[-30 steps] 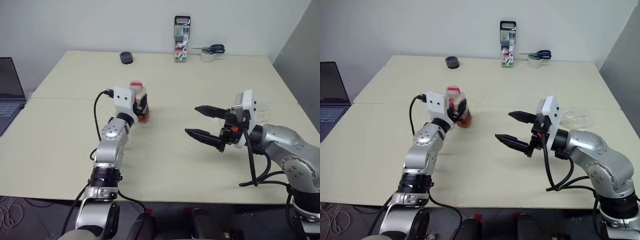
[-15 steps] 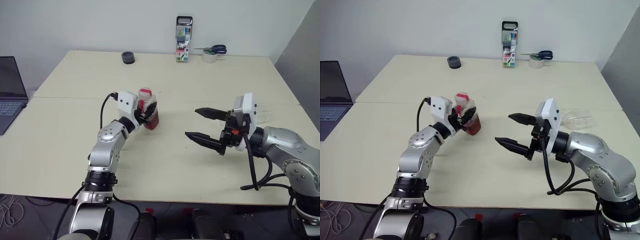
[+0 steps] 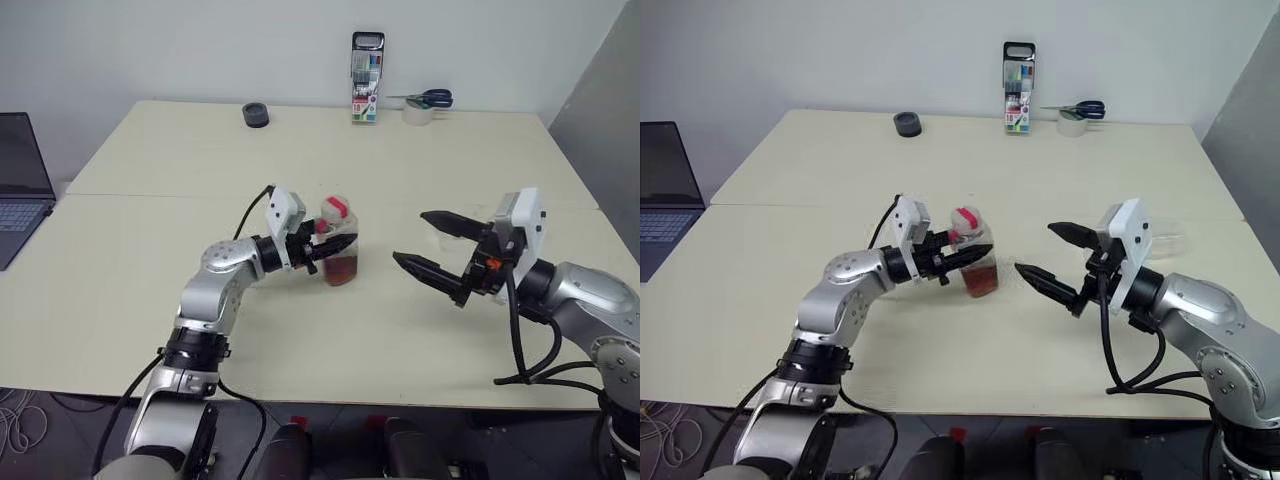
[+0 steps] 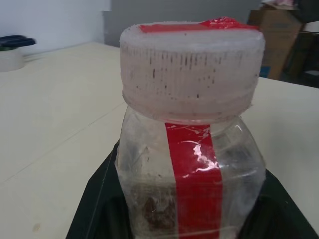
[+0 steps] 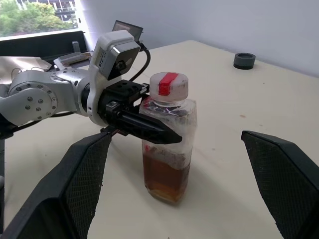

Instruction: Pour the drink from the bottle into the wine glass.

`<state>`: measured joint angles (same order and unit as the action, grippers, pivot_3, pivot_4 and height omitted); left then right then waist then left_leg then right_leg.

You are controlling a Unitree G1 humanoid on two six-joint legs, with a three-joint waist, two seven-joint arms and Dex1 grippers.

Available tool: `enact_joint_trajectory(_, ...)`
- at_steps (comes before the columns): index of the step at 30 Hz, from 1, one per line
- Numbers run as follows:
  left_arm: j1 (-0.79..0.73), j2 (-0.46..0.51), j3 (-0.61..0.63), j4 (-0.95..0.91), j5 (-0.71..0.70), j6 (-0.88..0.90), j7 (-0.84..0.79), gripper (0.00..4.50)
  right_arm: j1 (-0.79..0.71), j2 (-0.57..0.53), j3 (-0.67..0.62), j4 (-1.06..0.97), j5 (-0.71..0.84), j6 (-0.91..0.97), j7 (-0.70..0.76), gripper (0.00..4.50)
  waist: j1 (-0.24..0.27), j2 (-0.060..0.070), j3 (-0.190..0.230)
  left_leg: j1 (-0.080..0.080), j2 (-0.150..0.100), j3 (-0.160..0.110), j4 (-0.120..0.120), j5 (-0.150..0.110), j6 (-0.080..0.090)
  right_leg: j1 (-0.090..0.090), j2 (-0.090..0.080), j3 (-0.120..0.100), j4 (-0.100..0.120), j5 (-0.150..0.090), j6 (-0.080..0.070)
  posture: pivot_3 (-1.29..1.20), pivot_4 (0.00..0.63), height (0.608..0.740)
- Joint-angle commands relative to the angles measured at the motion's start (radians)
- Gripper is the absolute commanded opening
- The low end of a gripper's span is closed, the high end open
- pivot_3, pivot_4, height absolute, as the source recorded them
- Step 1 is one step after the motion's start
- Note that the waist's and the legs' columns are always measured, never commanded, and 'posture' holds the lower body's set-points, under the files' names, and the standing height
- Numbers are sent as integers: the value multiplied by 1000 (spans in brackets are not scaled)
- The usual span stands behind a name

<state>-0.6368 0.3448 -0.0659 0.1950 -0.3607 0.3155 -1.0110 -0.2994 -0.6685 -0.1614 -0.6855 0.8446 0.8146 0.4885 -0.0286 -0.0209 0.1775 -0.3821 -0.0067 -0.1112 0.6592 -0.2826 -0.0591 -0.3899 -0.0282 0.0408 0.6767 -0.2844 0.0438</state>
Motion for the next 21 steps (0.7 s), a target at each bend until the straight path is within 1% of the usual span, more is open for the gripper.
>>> enact_joint_trajectory(1,-71,-15,-19,33,-37,-16,-96,1814,-59,8,-16,-53,35,48,-98,4500,-1,0,0,0,0,0,0,0,0,0,0,0,0,0,0,0,150,740)
enact_joint_trajectory(6,-146,-39,-68,135,-19,-51,-218,1814,-131,30,9,-64,72,119,-194,4500,-1,0,0,0,0,0,0,0,0,0,0,0,0,0,0,0,150,740)
enact_joint_trajectory(9,-188,-58,-91,193,-6,-83,-272,1814,-154,37,40,-64,55,140,-226,4500,-2,0,1,-1,0,0,0,0,0,0,0,0,0,0,0,0,150,740)
enact_joint_trajectory(17,-230,-74,-99,262,35,-163,-332,1814,-174,102,110,-43,26,132,-259,4500,-4,1,1,-1,0,0,0,0,0,-1,0,0,0,0,0,0,150,740)
enact_joint_trajectory(21,-236,-79,-94,287,65,-233,-331,1814,-194,126,155,-1,-35,106,-254,4500,-3,1,2,-1,0,0,0,0,0,-1,0,0,0,0,0,0,150,740)
